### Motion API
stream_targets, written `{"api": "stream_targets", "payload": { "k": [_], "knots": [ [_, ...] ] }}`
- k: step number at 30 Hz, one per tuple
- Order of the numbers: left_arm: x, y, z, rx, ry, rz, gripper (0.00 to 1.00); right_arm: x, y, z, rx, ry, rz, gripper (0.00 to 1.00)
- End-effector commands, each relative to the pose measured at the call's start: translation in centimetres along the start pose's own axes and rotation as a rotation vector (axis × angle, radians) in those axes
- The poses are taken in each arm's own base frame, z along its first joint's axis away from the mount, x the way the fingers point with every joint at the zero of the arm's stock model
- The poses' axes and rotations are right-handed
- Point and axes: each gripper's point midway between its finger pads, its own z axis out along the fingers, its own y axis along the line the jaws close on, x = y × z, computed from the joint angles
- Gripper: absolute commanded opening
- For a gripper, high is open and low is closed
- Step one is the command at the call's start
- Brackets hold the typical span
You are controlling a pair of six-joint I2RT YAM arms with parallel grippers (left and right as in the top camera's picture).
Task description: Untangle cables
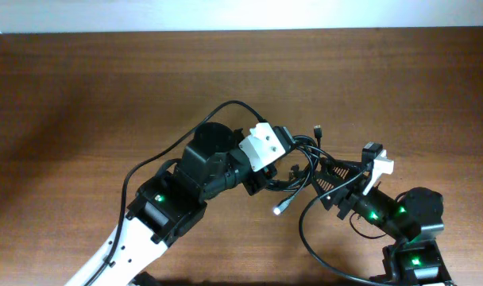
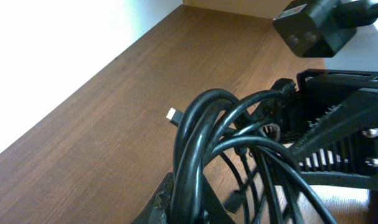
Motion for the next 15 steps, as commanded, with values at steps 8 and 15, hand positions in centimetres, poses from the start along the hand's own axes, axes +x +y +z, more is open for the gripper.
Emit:
{"api": "stream_targets", "payload": {
  "k": [8, 15],
  "knots": [
    [-0.7, -0.2, 0.1, 0.014, -0.021, 0.018, 0.00, -0.4, 3.4, -0.3, -0.167, 0.013, -0.112, 0.60],
    [-0.5, 0.9, 0.1, -0.048, -0.005, 0.016, 0.00, -0.5, 3.0, -0.3, -0.144, 0.006, -0.111, 0.59]
  ]
}}
